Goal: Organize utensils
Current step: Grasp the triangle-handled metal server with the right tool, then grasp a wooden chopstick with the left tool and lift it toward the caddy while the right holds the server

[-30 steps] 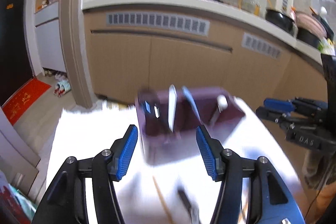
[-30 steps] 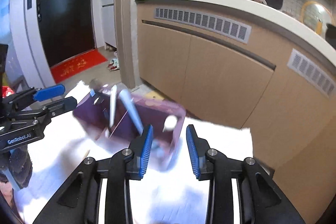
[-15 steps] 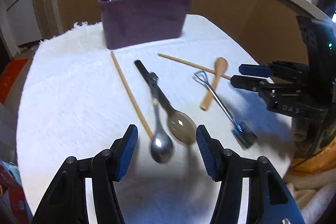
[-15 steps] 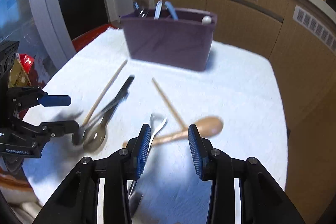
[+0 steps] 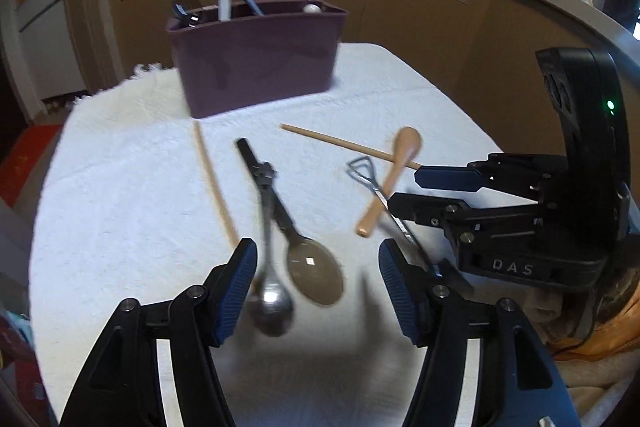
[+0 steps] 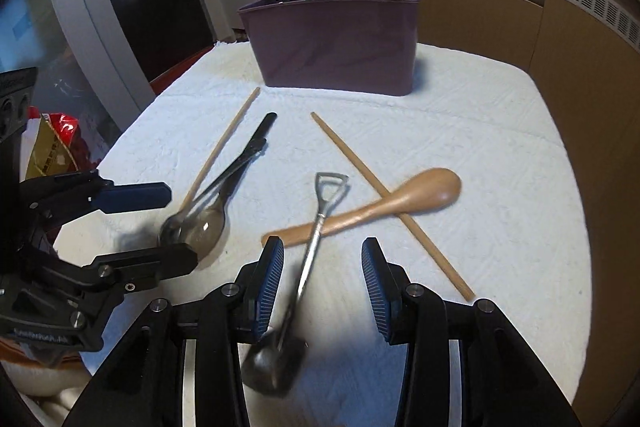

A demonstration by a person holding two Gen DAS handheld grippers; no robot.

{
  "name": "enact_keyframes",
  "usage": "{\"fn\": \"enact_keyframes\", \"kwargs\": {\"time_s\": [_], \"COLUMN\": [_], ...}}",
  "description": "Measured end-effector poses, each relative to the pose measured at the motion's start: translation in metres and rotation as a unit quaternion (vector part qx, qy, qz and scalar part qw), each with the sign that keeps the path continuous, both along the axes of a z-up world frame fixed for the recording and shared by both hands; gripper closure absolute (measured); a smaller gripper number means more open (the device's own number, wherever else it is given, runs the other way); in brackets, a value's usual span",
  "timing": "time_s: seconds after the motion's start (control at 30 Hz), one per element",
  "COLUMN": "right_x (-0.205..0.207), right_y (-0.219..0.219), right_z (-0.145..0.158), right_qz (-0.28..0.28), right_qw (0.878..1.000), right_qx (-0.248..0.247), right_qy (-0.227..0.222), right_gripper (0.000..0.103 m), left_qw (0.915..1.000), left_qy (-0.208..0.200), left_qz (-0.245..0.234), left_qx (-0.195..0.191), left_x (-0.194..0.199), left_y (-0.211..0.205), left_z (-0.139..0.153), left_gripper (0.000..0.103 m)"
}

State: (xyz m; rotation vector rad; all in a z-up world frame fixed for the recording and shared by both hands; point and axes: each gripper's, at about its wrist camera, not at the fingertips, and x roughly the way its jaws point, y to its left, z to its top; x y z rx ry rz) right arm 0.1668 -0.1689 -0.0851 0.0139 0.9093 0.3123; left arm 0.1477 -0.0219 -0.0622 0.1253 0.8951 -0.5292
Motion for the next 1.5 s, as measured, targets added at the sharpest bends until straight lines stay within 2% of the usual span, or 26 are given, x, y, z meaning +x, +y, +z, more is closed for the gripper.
{"fn": "enact_keyframes", "kwargs": {"time_s": [0.07, 0.13, 0.27, 0.47, 0.53, 0.6, 0.87, 1.0, 1.03, 1.27, 1.37, 1.5], "right_x": [0.011, 0.025, 0.048, 0.052, 0.053, 0.049, 0.019, 0.004, 0.001, -0.002, -0.003, -0.004], "right_y": [0.007, 0.015, 0.021, 0.033, 0.036, 0.036, 0.015, 0.000, -0.004, -0.021, -0.027, -0.034], "right_z": [0.000, -0.003, -0.014, -0.022, -0.022, -0.018, 0.011, 0.018, 0.018, 0.006, 0.001, -0.005], "right_qz": [0.007, 0.002, -0.015, -0.004, 0.001, 0.001, -0.013, -0.026, -0.027, -0.038, -0.042, -0.045], "right_qw": [1.000, 0.999, 0.998, 0.997, 0.996, 0.996, 0.997, 0.997, 0.997, 0.998, 0.998, 0.998], "right_qx": [-0.005, -0.030, -0.053, -0.077, -0.084, -0.088, -0.060, -0.054, -0.053, -0.027, -0.018, -0.008], "right_qy": [-0.010, -0.017, -0.004, -0.003, -0.003, -0.008, -0.040, -0.052, -0.052, -0.042, -0.038, -0.035], "right_gripper": [0.061, 0.061, 0.061, 0.062, 0.077, 0.079, 0.079, 0.079, 0.079, 0.079, 0.079, 0.079], "left_qw": [0.9999, 0.9993, 0.9979, 0.9968, 0.9971, 0.9979, 0.9996, 0.9995, 0.9994, 0.9969, 0.9958, 0.9889], "left_qy": [-0.005, -0.006, -0.007, 0.008, 0.013, 0.014, 0.014, 0.030, 0.033, 0.071, 0.057, 0.085], "left_qz": [0.016, 0.035, 0.062, 0.074, 0.069, 0.060, 0.019, 0.003, 0.003, 0.025, 0.064, 0.116], "left_qx": [-0.002, -0.008, -0.019, -0.027, -0.026, -0.020, -0.012, 0.007, 0.013, 0.024, 0.032, 0.035], "left_x": [0.002, 0.006, 0.011, 0.020, 0.018, 0.015, 0.023, 0.041, 0.046, 0.084, 0.105, 0.136], "left_y": [0.010, 0.024, 0.045, 0.055, 0.053, 0.050, 0.033, 0.020, 0.017, -0.001, 0.004, 0.016], "left_z": [0.000, 0.001, 0.001, -0.010, -0.014, -0.016, -0.009, -0.009, -0.008, -0.008, -0.004, -0.011], "left_gripper": [0.038, 0.038, 0.037, 0.036, 0.036, 0.036, 0.038, 0.059, 0.062, 0.062, 0.062, 0.062]}}
